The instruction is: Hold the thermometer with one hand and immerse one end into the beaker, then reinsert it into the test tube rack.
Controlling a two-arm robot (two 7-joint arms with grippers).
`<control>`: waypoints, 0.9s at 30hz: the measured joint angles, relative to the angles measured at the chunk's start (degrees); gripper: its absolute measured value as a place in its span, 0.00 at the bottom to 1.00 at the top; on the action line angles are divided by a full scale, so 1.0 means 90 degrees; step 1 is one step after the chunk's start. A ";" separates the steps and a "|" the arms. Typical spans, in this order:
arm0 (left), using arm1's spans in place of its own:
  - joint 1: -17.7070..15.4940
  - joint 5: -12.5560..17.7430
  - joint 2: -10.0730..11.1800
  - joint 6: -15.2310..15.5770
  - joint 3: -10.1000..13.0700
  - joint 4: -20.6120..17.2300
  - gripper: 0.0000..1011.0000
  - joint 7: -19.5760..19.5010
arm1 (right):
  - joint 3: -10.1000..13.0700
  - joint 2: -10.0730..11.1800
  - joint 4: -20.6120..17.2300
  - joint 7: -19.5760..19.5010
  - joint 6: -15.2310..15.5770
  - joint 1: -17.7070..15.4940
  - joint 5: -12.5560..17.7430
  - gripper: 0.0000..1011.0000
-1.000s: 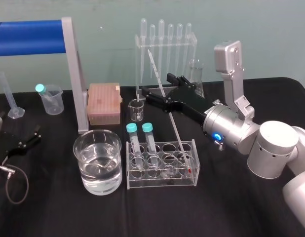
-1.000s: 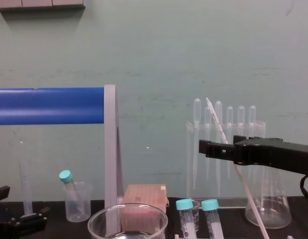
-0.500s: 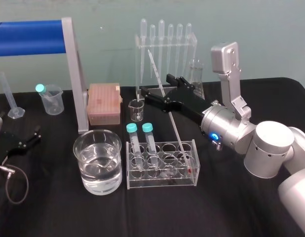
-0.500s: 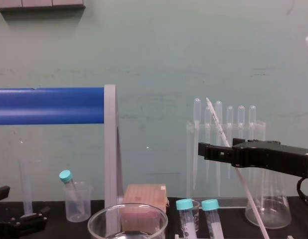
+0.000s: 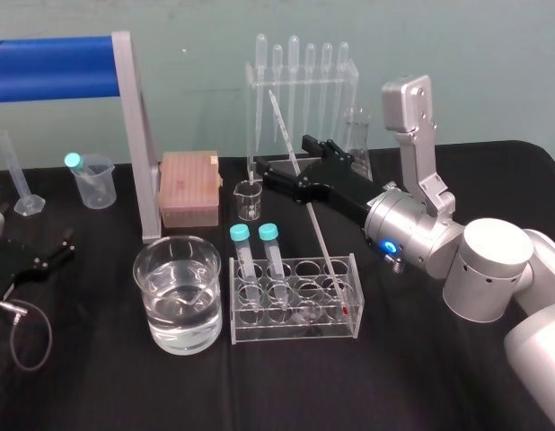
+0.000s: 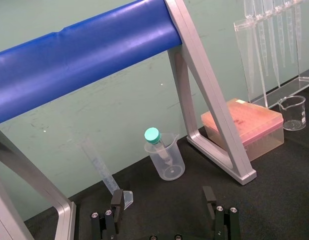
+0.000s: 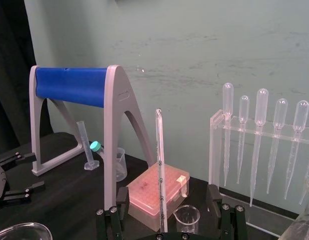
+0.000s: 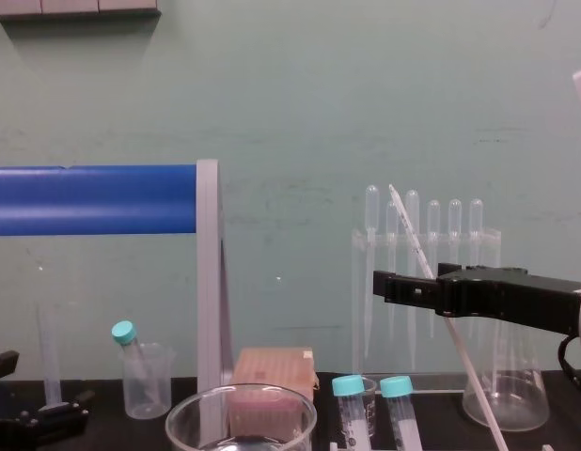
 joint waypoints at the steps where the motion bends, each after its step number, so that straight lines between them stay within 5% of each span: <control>1: 0.0000 0.0000 0.0000 0.0000 0.0000 0.0000 1.00 0.0000 | -0.0001 0.0001 -0.0001 0.0000 -0.0001 0.0000 0.0001 0.99; 9: 0.0000 0.0000 0.0000 0.0000 0.0000 0.0000 1.00 0.0000 | -0.0003 0.0004 -0.0006 -0.0001 -0.0006 -0.0004 0.0004 0.98; 27: 0.0000 0.0000 0.0000 0.0000 0.0000 0.0000 1.00 0.0000 | -0.0003 0.0009 -0.0014 -0.0001 -0.0014 -0.0009 0.0008 0.50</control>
